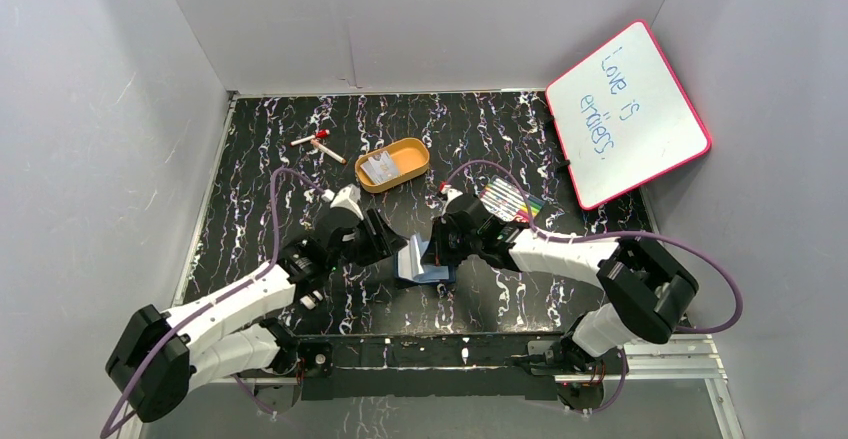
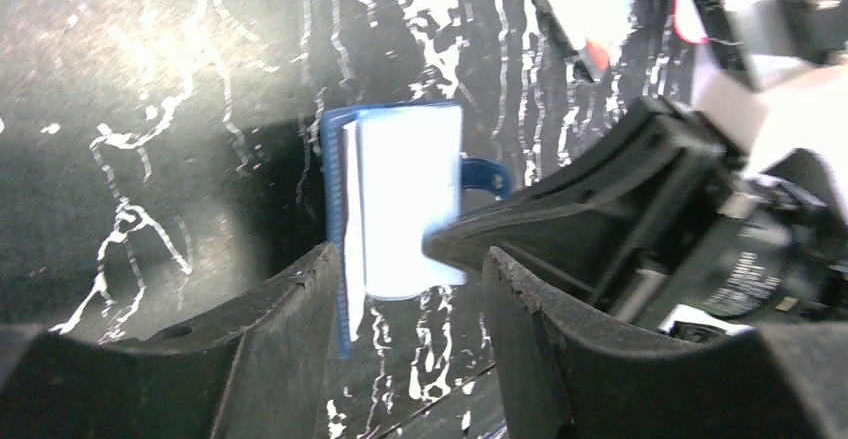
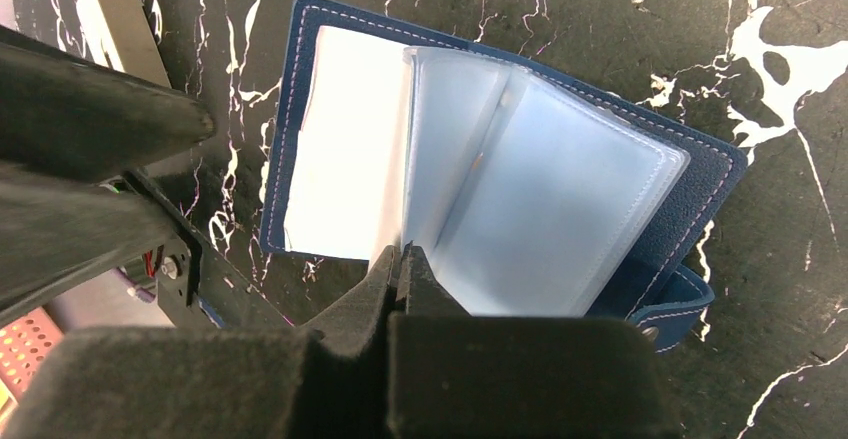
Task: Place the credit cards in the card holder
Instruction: Open the card holder at the center of the board.
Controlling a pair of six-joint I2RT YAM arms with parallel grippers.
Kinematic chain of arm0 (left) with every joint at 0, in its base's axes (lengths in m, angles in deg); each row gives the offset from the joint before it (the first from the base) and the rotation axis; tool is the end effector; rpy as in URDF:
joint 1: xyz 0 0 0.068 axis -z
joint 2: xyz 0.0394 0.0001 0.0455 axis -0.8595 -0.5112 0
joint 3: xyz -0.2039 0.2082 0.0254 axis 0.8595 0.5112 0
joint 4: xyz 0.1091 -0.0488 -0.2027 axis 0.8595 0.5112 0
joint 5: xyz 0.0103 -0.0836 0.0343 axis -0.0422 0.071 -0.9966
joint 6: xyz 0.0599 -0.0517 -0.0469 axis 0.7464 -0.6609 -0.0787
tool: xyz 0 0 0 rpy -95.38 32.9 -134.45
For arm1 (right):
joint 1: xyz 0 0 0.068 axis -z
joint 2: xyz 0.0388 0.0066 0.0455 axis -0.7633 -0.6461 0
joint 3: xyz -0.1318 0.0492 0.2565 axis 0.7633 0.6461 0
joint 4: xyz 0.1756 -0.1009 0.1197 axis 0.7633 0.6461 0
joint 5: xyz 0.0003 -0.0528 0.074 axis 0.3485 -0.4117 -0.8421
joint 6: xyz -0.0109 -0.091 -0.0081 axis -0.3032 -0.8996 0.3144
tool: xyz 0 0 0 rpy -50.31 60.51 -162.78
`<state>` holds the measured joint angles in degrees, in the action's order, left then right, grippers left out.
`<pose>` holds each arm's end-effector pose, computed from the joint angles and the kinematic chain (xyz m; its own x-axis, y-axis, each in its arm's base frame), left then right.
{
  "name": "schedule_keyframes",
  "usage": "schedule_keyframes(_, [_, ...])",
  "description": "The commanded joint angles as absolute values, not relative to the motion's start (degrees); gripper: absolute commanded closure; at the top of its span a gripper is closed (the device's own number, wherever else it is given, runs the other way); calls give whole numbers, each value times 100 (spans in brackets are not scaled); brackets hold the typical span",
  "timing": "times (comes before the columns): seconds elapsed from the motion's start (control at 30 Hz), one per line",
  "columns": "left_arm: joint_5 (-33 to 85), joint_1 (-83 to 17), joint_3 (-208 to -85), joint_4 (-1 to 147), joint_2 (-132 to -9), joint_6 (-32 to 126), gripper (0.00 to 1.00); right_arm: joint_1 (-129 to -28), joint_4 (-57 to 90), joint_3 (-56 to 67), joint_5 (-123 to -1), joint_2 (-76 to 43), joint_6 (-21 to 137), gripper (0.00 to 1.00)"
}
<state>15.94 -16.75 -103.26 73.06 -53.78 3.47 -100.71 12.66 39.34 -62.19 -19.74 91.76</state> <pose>0.1702 -0.1526 0.2253 -0.7376 -0.4340 -0.5173 0.0902 0.6959 -0.7125 0.1881 0.2500 0.1962 -0.8467 -0.0174 -0.5319 -0.3742 0.7302 0.5717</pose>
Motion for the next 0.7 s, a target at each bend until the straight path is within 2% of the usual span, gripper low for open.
schedule_keyframes(0.0, [1839, -1651, -10640, 7113, -5397, 507, 47, -10038, 1099, 3823, -6186, -2054, 9127, 100])
schedule_keyframes(0.2, [2478, -1648, -10702, 6406, -6123, 350, 47, -10034, 1017, 3795, -6249, -2127, 9131, 100])
schedule_keyframes(0.43, [2428, -1654, -10749, 6433, -6739, 332, 52, -10033, 1026, 3733, -6294, -2125, 9048, 100])
schedule_keyframes(0.67, [2316, -1646, -10736, 6418, -7073, 367, 53, -10033, 922, 3770, -6396, -2107, 9046, 100])
